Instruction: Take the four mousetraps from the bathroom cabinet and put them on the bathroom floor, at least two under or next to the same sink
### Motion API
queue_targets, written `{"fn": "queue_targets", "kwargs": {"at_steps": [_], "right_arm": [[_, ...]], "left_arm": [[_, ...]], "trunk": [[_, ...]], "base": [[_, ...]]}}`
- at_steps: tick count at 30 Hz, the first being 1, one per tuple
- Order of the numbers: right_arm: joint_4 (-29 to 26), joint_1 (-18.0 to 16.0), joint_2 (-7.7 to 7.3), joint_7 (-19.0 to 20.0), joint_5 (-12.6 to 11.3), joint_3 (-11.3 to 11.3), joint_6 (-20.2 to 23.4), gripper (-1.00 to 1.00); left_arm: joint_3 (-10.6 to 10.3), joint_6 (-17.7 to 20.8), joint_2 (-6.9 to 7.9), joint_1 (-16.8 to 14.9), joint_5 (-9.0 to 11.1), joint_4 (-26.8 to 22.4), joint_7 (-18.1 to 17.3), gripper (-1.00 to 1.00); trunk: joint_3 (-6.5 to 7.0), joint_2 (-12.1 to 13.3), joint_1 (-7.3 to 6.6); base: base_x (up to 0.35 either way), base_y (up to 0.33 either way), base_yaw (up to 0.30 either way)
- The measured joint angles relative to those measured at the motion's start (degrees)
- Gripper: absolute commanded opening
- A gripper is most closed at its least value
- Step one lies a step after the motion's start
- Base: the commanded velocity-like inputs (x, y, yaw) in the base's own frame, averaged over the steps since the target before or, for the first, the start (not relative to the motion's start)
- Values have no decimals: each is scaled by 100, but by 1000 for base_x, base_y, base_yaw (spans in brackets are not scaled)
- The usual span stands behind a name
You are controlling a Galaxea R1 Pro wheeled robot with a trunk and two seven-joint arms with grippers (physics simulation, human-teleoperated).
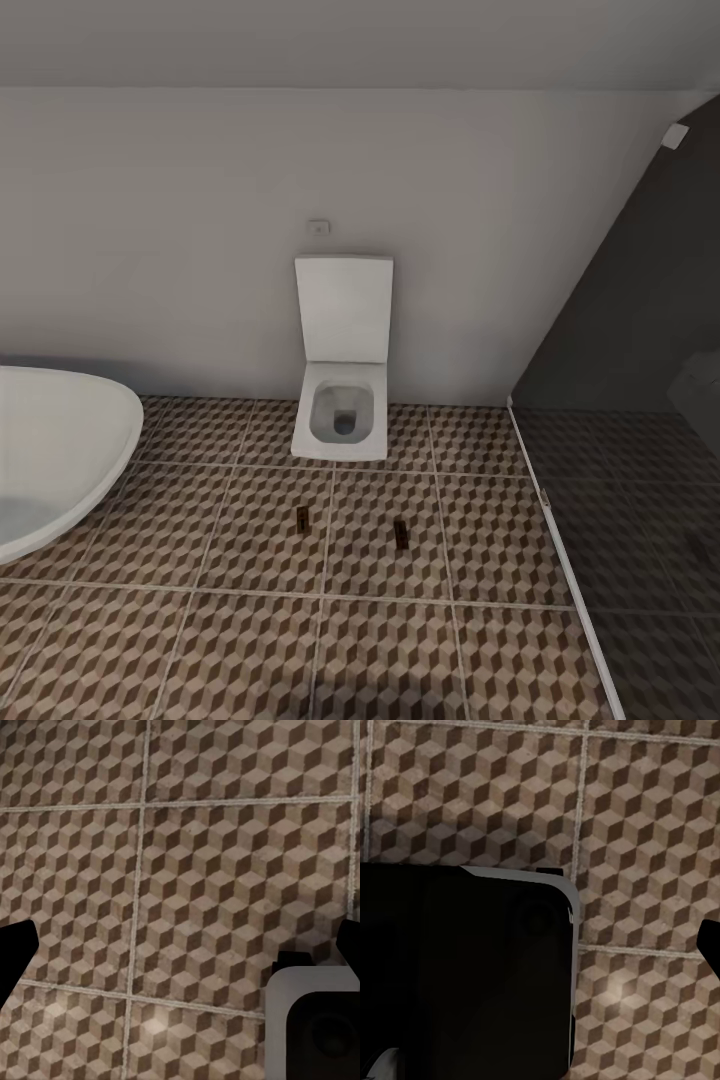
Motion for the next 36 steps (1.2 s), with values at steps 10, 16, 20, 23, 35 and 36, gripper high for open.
{"fn": "queue_targets", "kwargs": {"at_steps": [10,16,20,23,35,36], "right_arm": [[2,0,0,0,0,0,0,100],[2,0,0,0,0,-1,0,100],[0,0,0,0,0,-1,0,100],[1,0,0,0,0,-1,0,100],[1,0,0,0,0,0,0,100],[2,0,0,0,0,0,0,100]], "left_arm": [[0,0,4,0,0,0,0,100],[0,0,4,0,0,0,0,100],[0,0,4,0,0,0,0,100],[0,0,4,0,0,0,0,100],[0,0,4,0,0,0,0,100],[0,0,4,0,0,0,0,100]], "trunk": [[0,0,0],[0,0,0],[0,0,0],[0,0,0],[0,0,0],[0,0,0]], "base": [[0,0,0],[0,0,0],[0,0,0],[0,0,0],[0,0,0],[0,0,0]]}}
